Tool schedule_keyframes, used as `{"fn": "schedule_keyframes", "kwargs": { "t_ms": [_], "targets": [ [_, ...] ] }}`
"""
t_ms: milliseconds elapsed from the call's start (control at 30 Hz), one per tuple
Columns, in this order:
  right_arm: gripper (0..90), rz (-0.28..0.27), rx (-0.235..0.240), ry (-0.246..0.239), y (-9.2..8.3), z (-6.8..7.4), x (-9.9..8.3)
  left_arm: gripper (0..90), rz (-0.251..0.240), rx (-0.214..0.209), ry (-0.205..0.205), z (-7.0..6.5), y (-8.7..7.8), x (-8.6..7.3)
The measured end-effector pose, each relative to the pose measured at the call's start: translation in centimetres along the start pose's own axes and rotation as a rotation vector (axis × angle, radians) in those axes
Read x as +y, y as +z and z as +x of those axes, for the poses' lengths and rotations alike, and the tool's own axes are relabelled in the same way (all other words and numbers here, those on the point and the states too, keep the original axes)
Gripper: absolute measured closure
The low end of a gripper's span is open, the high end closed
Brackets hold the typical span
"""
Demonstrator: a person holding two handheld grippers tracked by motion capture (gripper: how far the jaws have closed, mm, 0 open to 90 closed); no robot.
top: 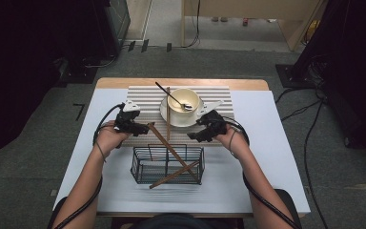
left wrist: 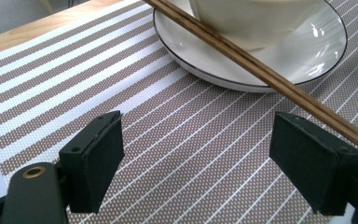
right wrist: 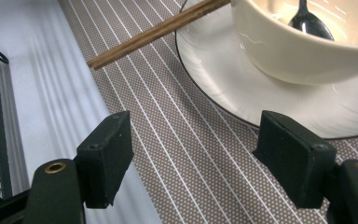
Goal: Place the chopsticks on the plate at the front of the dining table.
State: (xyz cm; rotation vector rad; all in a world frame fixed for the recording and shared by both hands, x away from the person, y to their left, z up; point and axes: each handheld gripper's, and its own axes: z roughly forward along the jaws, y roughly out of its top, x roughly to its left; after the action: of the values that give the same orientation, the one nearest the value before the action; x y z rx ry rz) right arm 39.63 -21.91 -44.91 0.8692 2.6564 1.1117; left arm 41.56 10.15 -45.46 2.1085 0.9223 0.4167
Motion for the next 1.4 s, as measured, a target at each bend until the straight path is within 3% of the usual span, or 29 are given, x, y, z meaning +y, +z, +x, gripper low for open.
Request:
{"fn": "schedule_keyframes", "kwargs": {
  "t_ms": [167,467,667,933,1400],
  "targets": [
    [26.8,0.014,-0.020,0.000,-0.2,-0.4,-0.4,18.2,0.010,0.011,0.010,0.5,-0.2,-0.8],
    [26.4,0.017,-0.032,0.006,-0.4,-1.4,-1.5,18.1,0.024,0.023,-0.015,1.7,0.1,-2.1],
    [26.4,0.006,-0.041,0.018,-0.1,-2.3,-2.4,18.1,0.028,0.030,-0.009,2.3,0.5,-3.0],
    [26.3,0.008,-0.046,0.034,0.5,-3.2,-3.5,18.1,0.033,0.044,-0.040,3.4,0.9,-4.2],
    [24.9,-0.011,-0.060,0.030,1.4,-4.1,-4.3,18.1,0.040,0.064,-0.060,3.9,1.1,-4.5]
  ]
}}
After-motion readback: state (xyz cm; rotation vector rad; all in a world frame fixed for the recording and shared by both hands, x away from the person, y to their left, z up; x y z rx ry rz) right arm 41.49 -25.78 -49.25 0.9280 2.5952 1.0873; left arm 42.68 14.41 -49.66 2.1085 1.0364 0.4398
